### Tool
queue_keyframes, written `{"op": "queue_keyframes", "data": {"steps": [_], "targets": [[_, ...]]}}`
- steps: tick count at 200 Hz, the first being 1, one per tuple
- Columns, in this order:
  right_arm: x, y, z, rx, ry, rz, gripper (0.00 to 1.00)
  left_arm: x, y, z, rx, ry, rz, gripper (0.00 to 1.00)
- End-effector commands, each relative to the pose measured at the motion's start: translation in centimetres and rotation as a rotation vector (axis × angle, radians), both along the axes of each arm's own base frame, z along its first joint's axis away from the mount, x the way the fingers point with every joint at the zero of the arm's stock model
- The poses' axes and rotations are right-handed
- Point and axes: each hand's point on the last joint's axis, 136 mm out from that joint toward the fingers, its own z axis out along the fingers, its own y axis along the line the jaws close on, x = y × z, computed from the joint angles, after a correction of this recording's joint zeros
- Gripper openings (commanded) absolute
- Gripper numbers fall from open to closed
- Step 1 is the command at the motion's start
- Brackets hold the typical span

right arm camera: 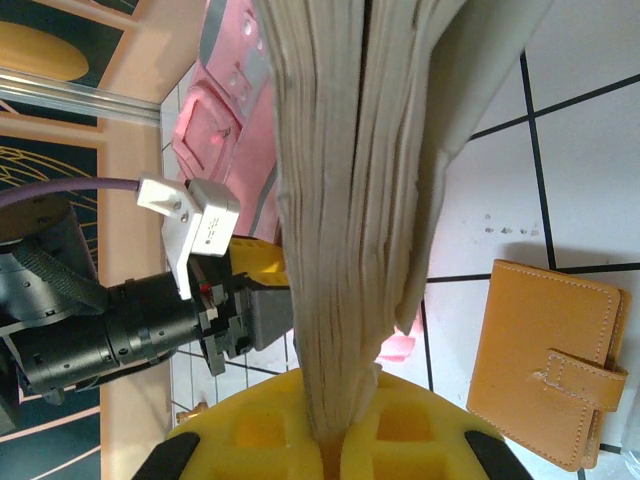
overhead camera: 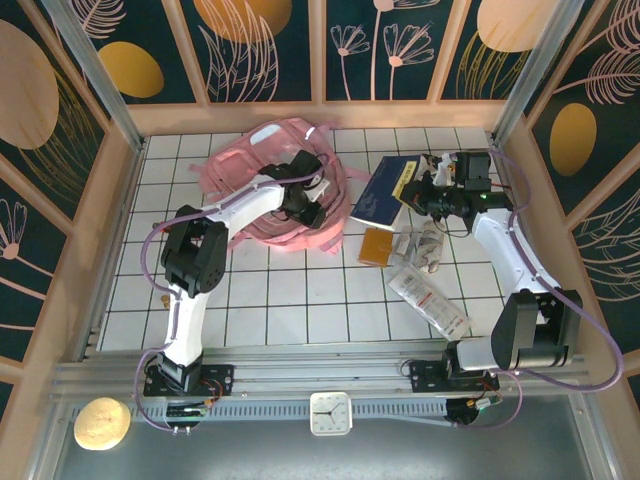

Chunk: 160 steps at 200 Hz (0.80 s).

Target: Pack the student bag

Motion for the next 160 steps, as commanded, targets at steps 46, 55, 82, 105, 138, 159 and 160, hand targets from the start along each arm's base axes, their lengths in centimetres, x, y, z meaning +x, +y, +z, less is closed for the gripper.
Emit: {"op": "queue_keyframes", "data": {"steps": [46,55,82,105,138,159,160], "targets": [[0.2,0.5,0.6,0.017,-0.024,0.03,0.0,0.1,-0.4,0.5,-0.003,0.025,-0.013,0.0],[0.1,0.7,0.6,0.029,-0.021,0.033,0.0,0.3,-0.5,1.8,-0.019,0.004,-0.004,0.0],[-0.3,2.0,-0.1,0.082,0.029,0.043,0.0,1.7,-0.7,8.2,-0.086,-0.106,0.071,0.0],[-0.3,3.5,-0.7,0.114,0.057,0.057,0.0,2.1,-0.9,13.0,-0.171,-0.187,0.123,0.0],[0.2,6.3,-1.6,0.176,0.101,0.083,0.0,2.4,-0.8,17.3,-0.24,-0.264,0.16,0.0],[0.7,7.6,-2.3,0.219,0.128,0.085,0.0,2.5,-1.2,19.6,-0.291,-0.293,0.162,0.0],[0.7,7.8,-2.3,0.225,0.129,0.087,0.0,2.5,-1.3,19.7,-0.295,-0.292,0.161,0.0]]}}
